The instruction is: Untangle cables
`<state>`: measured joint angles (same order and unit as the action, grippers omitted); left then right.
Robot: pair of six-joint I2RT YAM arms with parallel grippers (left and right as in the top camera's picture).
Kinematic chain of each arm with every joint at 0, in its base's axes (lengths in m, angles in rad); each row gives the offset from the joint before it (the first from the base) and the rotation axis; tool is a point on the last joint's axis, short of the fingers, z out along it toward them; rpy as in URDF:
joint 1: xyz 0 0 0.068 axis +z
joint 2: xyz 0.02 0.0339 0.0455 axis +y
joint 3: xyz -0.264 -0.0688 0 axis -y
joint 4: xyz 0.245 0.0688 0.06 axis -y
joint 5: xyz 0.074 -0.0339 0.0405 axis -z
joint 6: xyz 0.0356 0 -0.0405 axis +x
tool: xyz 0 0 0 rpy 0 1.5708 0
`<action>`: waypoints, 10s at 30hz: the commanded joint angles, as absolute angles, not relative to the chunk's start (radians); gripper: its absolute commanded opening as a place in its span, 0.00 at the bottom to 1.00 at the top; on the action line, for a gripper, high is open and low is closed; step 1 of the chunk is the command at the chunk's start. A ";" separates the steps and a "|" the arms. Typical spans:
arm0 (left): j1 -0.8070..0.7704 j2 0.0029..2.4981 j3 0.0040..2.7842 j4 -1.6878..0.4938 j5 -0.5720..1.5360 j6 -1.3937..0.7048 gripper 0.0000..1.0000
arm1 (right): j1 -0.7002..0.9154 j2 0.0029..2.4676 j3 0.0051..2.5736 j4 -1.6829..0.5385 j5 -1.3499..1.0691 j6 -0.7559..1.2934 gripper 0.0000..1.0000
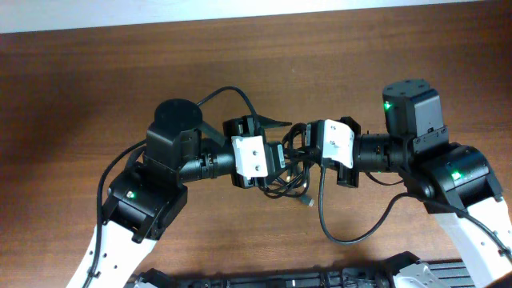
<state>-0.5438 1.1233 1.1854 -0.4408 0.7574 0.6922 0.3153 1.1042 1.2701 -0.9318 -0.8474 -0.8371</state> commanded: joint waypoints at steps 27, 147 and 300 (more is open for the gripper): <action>-0.541 1.135 1.194 -0.562 0.825 0.698 0.00 | 0.321 1.090 1.295 -0.875 -0.882 -0.860 0.18; -0.541 1.120 1.194 -0.598 0.500 0.648 0.82 | 0.229 1.011 1.295 -0.965 -0.727 -0.886 0.04; -0.231 1.148 1.194 -0.566 0.601 -0.415 0.00 | 0.227 0.916 1.295 -0.682 -0.428 -0.569 0.04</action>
<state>-0.2386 1.1545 1.1770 -0.5079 0.6125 -0.3832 0.2314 0.9211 1.2884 -0.7452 -0.4675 -0.7059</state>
